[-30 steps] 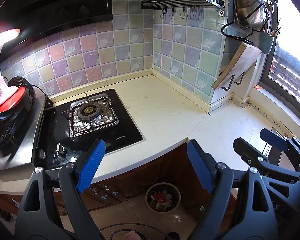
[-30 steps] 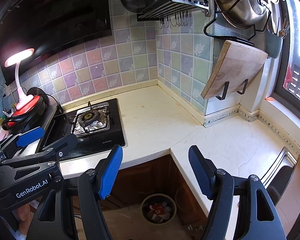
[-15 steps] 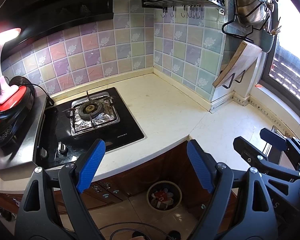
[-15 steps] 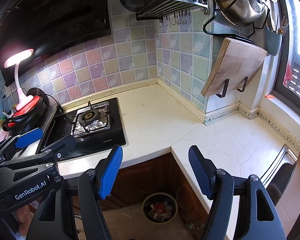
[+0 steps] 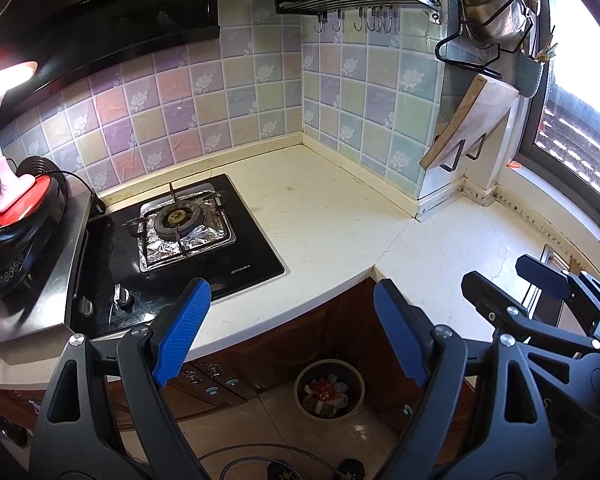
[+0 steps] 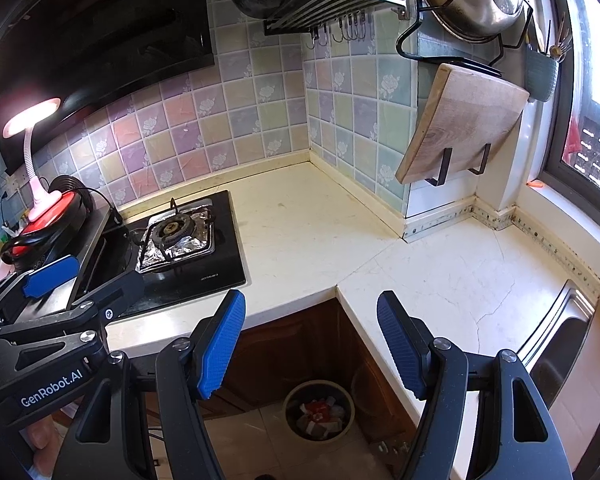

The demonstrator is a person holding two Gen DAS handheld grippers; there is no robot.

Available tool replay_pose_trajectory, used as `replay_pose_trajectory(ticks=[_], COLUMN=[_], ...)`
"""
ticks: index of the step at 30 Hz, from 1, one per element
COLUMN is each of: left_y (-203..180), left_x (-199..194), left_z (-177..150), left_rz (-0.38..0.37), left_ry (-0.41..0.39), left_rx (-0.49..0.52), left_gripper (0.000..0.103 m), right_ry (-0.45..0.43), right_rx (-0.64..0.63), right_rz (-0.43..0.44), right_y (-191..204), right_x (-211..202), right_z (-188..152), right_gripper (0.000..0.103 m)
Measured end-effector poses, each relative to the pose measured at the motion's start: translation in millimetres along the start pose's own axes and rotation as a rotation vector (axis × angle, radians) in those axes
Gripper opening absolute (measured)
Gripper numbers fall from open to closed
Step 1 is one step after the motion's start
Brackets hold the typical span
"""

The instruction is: Collect trash

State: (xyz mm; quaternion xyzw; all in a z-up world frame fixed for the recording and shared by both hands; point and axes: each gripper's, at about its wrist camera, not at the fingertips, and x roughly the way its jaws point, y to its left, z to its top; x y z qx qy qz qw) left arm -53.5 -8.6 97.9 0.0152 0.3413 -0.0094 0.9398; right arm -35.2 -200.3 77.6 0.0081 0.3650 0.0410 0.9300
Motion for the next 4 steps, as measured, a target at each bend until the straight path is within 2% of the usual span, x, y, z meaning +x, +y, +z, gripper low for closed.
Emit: replay_pose_trajectory(ticks=[4], left_y=[1.5], left_x=[0.3], left_z=[0.4], left_rz=[-0.006], left_ry=[0.008], left_rx=[0.002], left_gripper=[0.082], right_ry=[0.001], right_rx=[0.002], right_rz=[-0.001], right_y=[1.1], right_x=[-0.4], right_z=[-0.4], right_gripper=[0.069])
